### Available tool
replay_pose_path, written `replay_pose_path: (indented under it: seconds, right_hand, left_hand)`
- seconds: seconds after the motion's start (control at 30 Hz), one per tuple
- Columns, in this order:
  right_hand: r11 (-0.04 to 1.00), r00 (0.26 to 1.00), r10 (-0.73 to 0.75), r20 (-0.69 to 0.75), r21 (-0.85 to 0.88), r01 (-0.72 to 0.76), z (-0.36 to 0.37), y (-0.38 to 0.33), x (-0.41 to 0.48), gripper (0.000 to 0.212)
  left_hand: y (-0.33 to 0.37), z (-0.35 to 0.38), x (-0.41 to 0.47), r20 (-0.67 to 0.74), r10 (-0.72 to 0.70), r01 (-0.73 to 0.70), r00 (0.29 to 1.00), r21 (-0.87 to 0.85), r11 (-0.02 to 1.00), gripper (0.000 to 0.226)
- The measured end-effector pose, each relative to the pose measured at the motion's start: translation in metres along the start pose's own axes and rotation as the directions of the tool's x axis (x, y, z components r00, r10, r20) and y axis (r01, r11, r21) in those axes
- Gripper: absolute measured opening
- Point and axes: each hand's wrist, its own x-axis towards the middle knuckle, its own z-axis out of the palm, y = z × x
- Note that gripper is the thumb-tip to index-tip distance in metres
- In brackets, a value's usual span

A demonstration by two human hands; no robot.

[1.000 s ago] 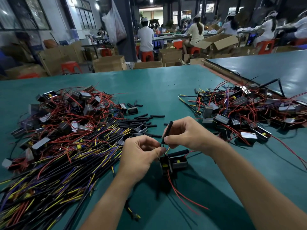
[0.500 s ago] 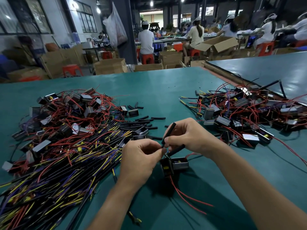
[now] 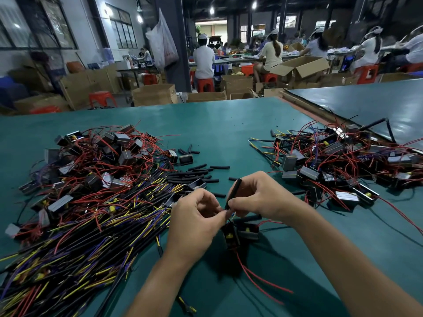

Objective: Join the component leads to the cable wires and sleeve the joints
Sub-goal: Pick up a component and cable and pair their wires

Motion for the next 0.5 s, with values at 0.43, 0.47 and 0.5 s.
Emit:
replay_pose_path:
  seconds: [0.43, 0.47, 0.5]
  right_hand:
    - [0.992, 0.996, 0.019, 0.083, -0.129, -0.008, -0.0012, -0.0031, -0.0051, 0.006]
    - [0.99, 0.995, 0.015, 0.094, -0.138, -0.002, -0.001, -0.003, -0.0052, 0.006]
    - [0.991, 0.996, 0.006, 0.094, -0.136, 0.007, -0.001, -0.0031, -0.0051, 0.005]
  left_hand:
    - [0.0014, -0.0004, 0.0001, 0.07, -0.093, 0.094, 0.993, -0.015, 0.995, 0.026]
    - [0.001, -0.0001, 0.0007, 0.078, -0.072, 0.072, 0.994, 0.001, 0.997, 0.022]
    - [0.0002, -0.0001, 0.0011, 0.08, -0.049, 0.048, 0.996, 0.017, 0.999, 0.018]
